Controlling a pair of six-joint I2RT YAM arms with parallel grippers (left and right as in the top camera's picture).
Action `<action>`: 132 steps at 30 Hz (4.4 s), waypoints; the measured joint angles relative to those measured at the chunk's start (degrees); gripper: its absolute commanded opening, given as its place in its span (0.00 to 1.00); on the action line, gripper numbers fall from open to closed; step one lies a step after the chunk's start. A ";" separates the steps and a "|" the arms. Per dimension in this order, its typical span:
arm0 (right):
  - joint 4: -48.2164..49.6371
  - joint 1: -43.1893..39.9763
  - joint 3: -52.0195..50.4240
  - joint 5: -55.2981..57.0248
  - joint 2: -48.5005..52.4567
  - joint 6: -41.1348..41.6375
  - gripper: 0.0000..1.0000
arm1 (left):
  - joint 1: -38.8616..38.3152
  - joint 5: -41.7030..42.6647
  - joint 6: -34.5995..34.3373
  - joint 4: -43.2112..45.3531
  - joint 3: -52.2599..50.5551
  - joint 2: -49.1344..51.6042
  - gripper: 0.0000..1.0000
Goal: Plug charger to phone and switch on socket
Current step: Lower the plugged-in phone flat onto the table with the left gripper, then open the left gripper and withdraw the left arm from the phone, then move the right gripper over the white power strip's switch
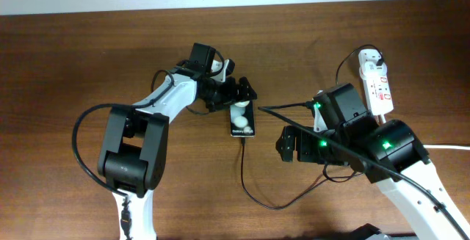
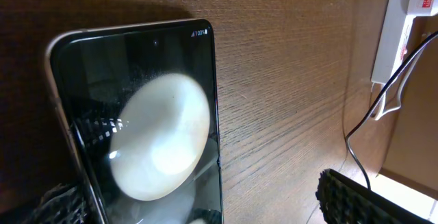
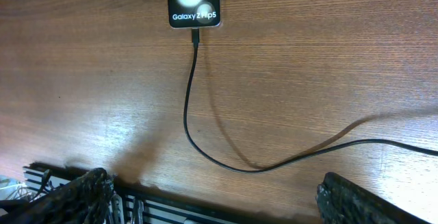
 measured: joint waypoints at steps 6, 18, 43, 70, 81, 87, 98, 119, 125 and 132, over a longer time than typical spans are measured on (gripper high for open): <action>0.00 0.00 0.00 0.00 0.00 0.00 0.99 | -0.04 -4.00 0.04 -2.49 0.63 -0.44 0.99; 0.00 0.00 0.00 0.00 0.00 0.04 0.99 | 3.41 -15.08 0.46 -17.40 4.87 -0.76 0.99; 0.02 0.00 0.00 0.00 0.00 0.04 0.99 | 11.39 -43.43 4.55 -68.28 19.52 -55.06 0.99; 0.00 0.00 0.11 -0.02 0.00 0.00 0.99 | 12.61 -48.00 4.52 -68.35 7.19 -113.22 0.99; 1.73 -0.04 0.11 7.43 0.00 -0.24 0.33 | 18.25 -48.59 4.55 -68.39 6.19 -122.25 0.99; -0.81 -6.93 0.66 13.70 0.96 0.09 0.04 | 18.25 -48.59 4.55 -68.37 6.16 -122.25 0.99; -17.14 -33.97 37.94 13.51 29.94 -0.20 0.04 | 18.25 -48.76 4.55 -68.22 6.01 -122.27 0.99; 0.44 -46.58 47.60 9.44 63.43 2.38 0.04 | 16.17 -48.76 4.55 -68.32 6.01 -122.31 0.99; 3.50 -46.58 47.60 9.42 65.09 2.58 0.04 | 16.17 -48.76 4.55 -68.32 6.01 -122.31 0.99; 4.79 -46.58 47.60 9.38 67.23 2.62 0.04 | 16.17 -48.76 4.55 -68.32 6.01 -122.31 0.99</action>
